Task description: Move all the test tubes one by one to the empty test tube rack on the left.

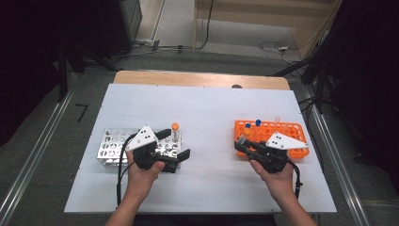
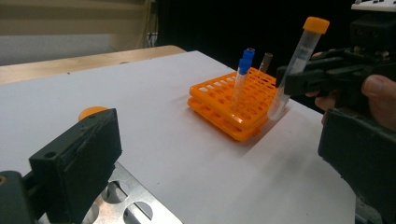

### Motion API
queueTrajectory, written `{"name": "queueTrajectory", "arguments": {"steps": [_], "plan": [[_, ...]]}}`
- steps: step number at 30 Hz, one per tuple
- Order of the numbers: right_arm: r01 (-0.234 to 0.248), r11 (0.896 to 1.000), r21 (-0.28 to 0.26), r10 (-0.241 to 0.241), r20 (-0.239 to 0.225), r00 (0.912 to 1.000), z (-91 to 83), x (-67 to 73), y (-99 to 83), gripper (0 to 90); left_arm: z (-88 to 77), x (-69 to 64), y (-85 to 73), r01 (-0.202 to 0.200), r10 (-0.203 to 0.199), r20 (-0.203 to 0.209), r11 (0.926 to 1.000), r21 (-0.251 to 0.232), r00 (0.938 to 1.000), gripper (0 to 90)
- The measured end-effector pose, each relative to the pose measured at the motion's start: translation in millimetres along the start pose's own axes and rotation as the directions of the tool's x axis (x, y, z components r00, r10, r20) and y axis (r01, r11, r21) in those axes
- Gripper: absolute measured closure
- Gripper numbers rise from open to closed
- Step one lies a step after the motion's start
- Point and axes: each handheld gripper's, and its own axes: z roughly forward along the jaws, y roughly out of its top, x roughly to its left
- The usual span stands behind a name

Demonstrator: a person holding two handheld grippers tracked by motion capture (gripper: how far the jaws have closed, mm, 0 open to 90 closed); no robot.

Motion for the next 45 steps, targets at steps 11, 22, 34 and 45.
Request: {"name": "queueTrajectory", "arguments": {"steps": [11, 22, 34, 45], "plan": [[0.027, 0.998, 0.05, -0.022, -0.101, 0.9947, 20.4, 26.4, -6.0, 73.2, 7.4, -12.7, 5.2, -0.005, 0.005, 0.01, 1.0, 0.006, 0.9999, 5.6], [0.051, 0.995, 0.083, -0.036, -0.171, 0.9847, 36.1, 42.9, -8.9, 73.2, 20.8, -30.8, 7.1, -0.022, 0.02, 0.101, 0.9995, 0.022, 0.9947, 28.5], [0.088, 0.99, 0.111, -0.062, -0.224, 0.9726, 44.4, 60.1, -9.2, 73.2, 38.6, -50.8, 3.4, -0.073, 0.06, 0.201, 0.9956, 0.058, 0.9777, 56.1], [0.105, 0.986, 0.132, -0.068, -0.256, 0.9643, 50.3, 63.0, -12.9, 72.7, 41.6, -52.9, 3.5, -0.106, 0.086, 0.192, 0.9897, 0.096, 0.9777, 70.8]]}}
